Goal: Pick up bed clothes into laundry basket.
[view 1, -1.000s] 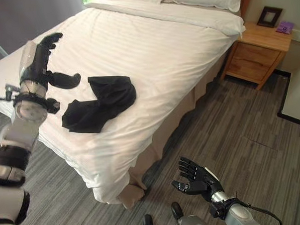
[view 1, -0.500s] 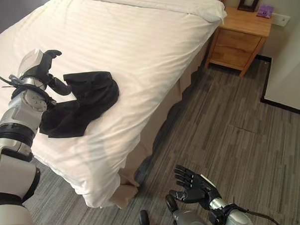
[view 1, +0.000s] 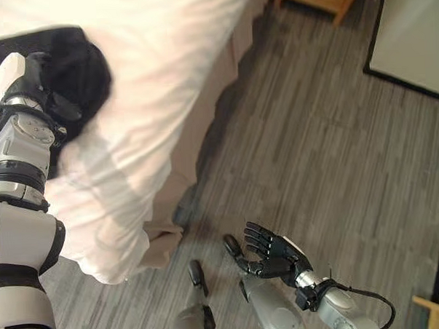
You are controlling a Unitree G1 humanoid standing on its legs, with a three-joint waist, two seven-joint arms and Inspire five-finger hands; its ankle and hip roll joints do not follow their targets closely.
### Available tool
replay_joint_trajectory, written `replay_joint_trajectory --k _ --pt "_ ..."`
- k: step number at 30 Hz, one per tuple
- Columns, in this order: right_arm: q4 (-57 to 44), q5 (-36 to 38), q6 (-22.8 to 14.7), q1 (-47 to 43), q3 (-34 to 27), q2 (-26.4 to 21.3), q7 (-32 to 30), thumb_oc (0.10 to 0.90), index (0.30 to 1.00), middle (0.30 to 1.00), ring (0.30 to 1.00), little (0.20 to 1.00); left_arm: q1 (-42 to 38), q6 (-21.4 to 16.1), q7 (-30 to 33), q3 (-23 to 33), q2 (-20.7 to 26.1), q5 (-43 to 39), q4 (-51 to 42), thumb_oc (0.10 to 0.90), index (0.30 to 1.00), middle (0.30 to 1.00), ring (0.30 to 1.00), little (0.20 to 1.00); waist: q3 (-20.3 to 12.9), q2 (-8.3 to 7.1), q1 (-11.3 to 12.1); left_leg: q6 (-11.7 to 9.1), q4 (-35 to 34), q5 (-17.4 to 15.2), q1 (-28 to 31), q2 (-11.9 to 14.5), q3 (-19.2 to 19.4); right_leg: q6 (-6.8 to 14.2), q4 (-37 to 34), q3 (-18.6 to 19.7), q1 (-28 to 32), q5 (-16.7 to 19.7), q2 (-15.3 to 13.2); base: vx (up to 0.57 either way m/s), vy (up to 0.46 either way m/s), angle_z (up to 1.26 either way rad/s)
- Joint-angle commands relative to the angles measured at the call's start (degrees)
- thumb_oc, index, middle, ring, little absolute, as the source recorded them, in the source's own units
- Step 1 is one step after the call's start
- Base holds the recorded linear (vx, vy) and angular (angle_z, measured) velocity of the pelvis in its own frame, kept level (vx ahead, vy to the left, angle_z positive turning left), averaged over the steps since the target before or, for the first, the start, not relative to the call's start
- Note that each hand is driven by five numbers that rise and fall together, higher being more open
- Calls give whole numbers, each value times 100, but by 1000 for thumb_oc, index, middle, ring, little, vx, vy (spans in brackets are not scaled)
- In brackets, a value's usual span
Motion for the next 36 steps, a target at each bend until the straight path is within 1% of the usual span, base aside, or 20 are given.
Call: replay_joint_trajectory --k 1,3,6,8,9,11,13,14,16,17,23,26,27,29,30,32,33,34,35,36 --pt "-346 261 -478 211 -271 107 -37 800 900 900 900 900 -619 53 469 334 806 -85 270 800 900 900 900 900 -28 -228 59 -312 0 27 -171 120 124 784 -375 -296 270 -206 -417 -82 -21 3" --pt "-311 285 -505 258 -319 114 -62 800 900 900 900 900 -439 79 462 423 919 -58 349 800 900 900 900 900 21 -245 43 -336 0 44 -260 129 142 785 -391 -303 187 -178 -416 -68 -18 1" --pt "-218 286 -519 240 -351 129 -90 800 900 900 900 900 109 108 328 851 987 -208 505 800 900 900 900 900 29 -254 57 -370 0 47 -354 156 176 791 -402 -290 89 -160 -419 -10 -2 0" --pt "-190 279 -512 281 -364 151 -79 800 900 900 900 900 298 108 257 1075 992 -447 541 504 455 455 455 455 9 -239 78 -377 0 29 -340 158 184 783 -403 -293 99 -175 -419 0 0 0" --pt "-172 271 -496 303 -358 139 -72 800 900 900 900 900 421 103 234 1208 979 -614 529 400 300 300 300 300 -11 -209 86 -382 0 18 -314 165 182 776 -400 -294 122 -192 -424 0 0 0" --pt "-115 223 -465 307 -332 112 -51 800 900 900 900 900 472 76 221 1370 928 -939 477 400 300 300 300 300 -39 -170 109 -386 0 -5 -262 171 160 765 -396 -297 174 -226 -434 0 0 0" --pt "-95 209 -453 305 -317 82 -46 800 900 900 900 900 465 54 219 1378 911 -1011 420 400 300 300 300 300 -53 -137 106 -390 0 -26 -211 173 154 761 -394 -304 217 -245 -440 22 0 0" --pt "-36 200 -423 277 -286 39 -34 800 900 900 900 900 355 -11 237 1296 916 -1122 273 400 300 300 300 300 -103 -60 115 -388 0 -86 -99 169 146 755 -389 -330 335 -319 -455 39 -4 0" --pt "0 186 -383 244 -283 -7 -1 800 900 900 900 900 199 -111 223 1187 951 -1249 91 400 300 300 300 300 -178 19 120 -388 0 -113 -5 162 136 748 -392 -356 440 -354 -470 40 -8 2" --pt "-1 186 -382 237 -283 -3 0 800 900 900 900 900 188 -112 223 1181 955 -1250 93 400 300 300 300 300 -176 12 118 -393 0 -80 -25 160 135 745 -400 -356 424 -321 -472 37 -9 5" --pt "132 135 -357 193 -348 -137 49 800 900 900 900 900 -270 -614 278 788 839 -1747 -941 400 300 300 300 300 -535 363 120 -367 0 -184 433 94 50 732 -360 -477 925 -509 -569 97 8 14" --pt "205 83 -328 185 -391 -191 92 800 900 900 900 900 -437 -822 266 515 765 -1831 -1447 400 300 300 300 300 -762 532 99 -313 0 -342 844 56 45 739 -202 -495 1218 -688 -607 138 39 19" --pt "253 69 -313 137 -389 -204 101 800 900 900 900 900 -444 -892 268 453 718 -1889 -1603 400 300 300 300 300 -829 552 98 -302 66 -346 938 46 56 732 -127 -486 1272 -709 -629 121 59 24" --pt "246 28 -318 88 -424 -272 135 800 900 900 900 900 -379 -1029 314 483 624 -2031 -2072 400 300 300 300 300 -843 504 76 -316 797 -648 978 -1 102 715 67 -451 1447 -788 -703 80 68 11" --pt "258 4 -314 39 -416 -309 128 800 900 900 900 900 -341 -1087 280 467 622 -2093 -2206 400 300 300 300 300 -863 466 113 -336 1101 -811 1003 -89 -68 698 140 -339 1499 -804 -677 137 142 -9" --pt "265 -30 -310 -53 -428 -402 100 800 900 900 900 900 -270 -1185 265 423 779 -2329 -2495 400 300 300 300 300 -921 460 301 -379 1507 -941 1117 -298 -1002 722 289 127 1568 -839 -553 145 207 -31" --pt "246 33 -298 -63 -485 -423 114 800 900 900 900 900 -181 -1268 262 438 957 -2504 -2666 400 300 300 300 300 -992 431 422 -400 1629 -908 1229 -455 -1791 786 406 541 1496 -762 -475 128 207 -62" --pt "238 37 -260 -58 -518 -437 153 800 900 900 900 900 -138 -1298 216 413 1014 -2562 -2761 400 300 300 300 300 -1068 447 458 -348 1702 -987 1343 -518 -2308 846 503 880 1456 -769 -378 103 200 -122" --pt "242 51 -227 -81 -542 -442 151 800 900 900 900 900 -83 -1336 239 432 1004 -2637 -2866 400 300 300 300 300 -1157 437 477 -304 1703 -974 1451 -603 -2754 911 586 1253 1349 -703 -285 74 193 -149" --pt "258 52 -219 -67 -636 -421 148 800 900 900 900 900 0 -1424 252 485 986 -2737 -3135 400 300 300 300 300 -1255 436 449 -266 1632 -1032 1582 -659 -3055 990 569 1612 1277 -622 -189 -25 201 -210"
